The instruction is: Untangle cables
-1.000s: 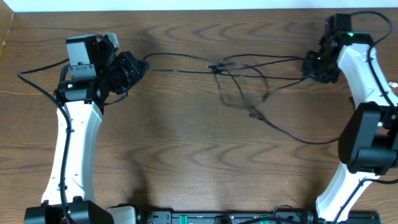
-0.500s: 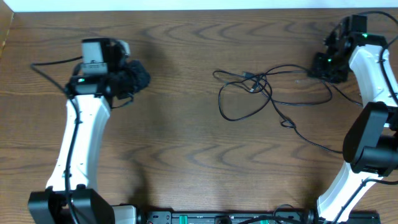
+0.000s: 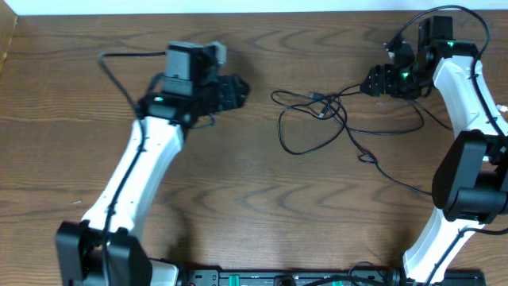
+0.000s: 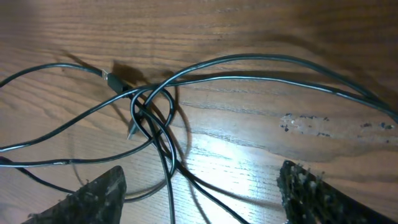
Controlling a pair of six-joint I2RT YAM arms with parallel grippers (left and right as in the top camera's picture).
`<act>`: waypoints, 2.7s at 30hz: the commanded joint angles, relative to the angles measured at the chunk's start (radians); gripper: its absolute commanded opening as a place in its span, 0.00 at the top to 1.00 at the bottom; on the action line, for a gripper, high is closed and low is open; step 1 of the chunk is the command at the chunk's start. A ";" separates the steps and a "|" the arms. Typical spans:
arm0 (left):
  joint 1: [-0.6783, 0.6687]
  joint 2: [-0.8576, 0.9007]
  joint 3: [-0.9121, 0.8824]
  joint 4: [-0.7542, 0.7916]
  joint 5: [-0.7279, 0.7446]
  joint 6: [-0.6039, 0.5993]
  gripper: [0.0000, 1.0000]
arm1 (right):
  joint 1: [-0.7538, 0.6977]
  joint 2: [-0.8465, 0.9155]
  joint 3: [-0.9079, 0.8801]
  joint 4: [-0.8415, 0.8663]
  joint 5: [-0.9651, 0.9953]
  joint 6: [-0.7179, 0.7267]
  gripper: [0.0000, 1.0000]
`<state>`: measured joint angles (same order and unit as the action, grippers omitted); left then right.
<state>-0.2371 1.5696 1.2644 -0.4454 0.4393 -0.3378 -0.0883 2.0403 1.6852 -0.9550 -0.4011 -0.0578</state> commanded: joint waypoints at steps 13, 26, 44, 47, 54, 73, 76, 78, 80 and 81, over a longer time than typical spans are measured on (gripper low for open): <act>-0.235 0.289 0.009 0.238 -0.114 -0.009 0.13 | 0.002 -0.005 0.019 -0.003 0.014 0.027 0.19; -0.280 0.412 0.009 0.327 -0.146 -0.010 0.21 | 0.004 -0.005 0.018 -0.003 0.014 0.027 0.16; -0.179 0.047 0.010 0.113 -0.145 -0.011 0.92 | 0.105 -0.005 0.018 0.014 -0.002 0.028 0.15; -0.178 -0.004 0.010 0.050 -0.144 -0.010 0.92 | 0.133 -0.005 0.018 0.027 -0.012 0.027 0.15; -0.178 -0.027 0.010 0.032 -0.126 -0.010 0.92 | 0.162 -0.005 0.018 0.054 -0.224 -0.012 0.20; -0.178 -0.029 0.010 0.115 -0.020 -0.020 0.93 | 0.352 0.114 0.018 0.158 -0.210 0.077 0.35; -0.178 -0.034 0.010 0.119 -0.002 -0.041 0.92 | 0.380 0.149 0.018 0.183 -0.065 0.167 0.36; -0.178 -0.040 0.010 0.133 0.026 -0.041 0.92 | 0.388 0.159 0.018 0.191 0.013 0.212 0.38; -0.178 -0.051 0.011 0.141 0.032 -0.041 0.92 | 0.389 0.164 0.018 0.193 0.097 0.266 0.39; -0.177 -0.060 0.011 0.144 0.032 -0.041 0.92 | 0.389 0.165 0.018 0.191 0.137 0.296 0.40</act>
<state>-0.4149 1.5501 1.2644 -0.3145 0.4290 -0.3698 0.3019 2.1994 1.6878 -0.7650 -0.4526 0.1078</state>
